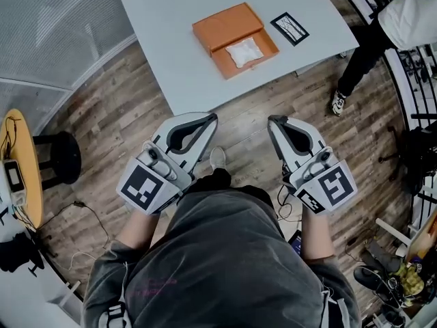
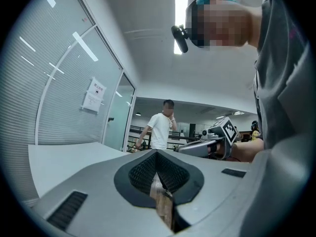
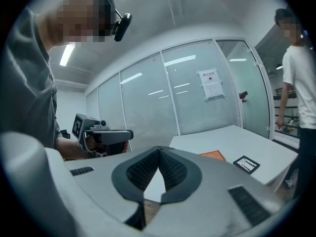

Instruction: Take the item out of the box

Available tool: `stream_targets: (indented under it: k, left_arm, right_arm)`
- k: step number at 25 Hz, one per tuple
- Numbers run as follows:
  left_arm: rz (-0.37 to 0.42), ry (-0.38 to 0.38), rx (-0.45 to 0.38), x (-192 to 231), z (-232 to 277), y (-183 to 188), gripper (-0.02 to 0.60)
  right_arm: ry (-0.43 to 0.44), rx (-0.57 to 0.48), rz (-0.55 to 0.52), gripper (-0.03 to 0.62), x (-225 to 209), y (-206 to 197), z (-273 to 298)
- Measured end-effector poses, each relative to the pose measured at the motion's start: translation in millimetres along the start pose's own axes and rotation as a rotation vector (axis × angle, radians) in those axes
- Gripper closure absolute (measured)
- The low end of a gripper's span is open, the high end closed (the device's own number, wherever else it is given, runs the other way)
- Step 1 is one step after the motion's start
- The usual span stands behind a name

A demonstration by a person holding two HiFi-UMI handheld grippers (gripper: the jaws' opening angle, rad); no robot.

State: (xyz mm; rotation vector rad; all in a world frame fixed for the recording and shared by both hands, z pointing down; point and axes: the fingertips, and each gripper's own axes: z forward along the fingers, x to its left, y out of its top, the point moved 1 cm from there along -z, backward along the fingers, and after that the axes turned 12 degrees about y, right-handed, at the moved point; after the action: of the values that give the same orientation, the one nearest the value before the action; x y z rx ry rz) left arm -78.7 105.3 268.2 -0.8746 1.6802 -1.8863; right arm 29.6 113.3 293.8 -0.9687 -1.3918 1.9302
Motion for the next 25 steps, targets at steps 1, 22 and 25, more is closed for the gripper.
stream_targets:
  k: [1, 22, 25]
  left_arm:
    - [-0.001, -0.003, -0.001, 5.5, 2.5, 0.6, 0.578]
    - [-0.016, -0.018, 0.021, 48.9, 59.8, -7.5, 0.578]
    - [-0.009, -0.013, 0.025, 46.8, 77.6, -10.5, 0.578]
  right_arm:
    - [-0.003, 0.002, 0.002, 0.589, -3.0, 0.7, 4.9]
    - [-0.028, 0.024, 0.022, 0.589, -66.4, 6.5, 32.2]
    - [-0.02, 0.022, 0.025, 0.589, -83.7, 5.5, 28.5]
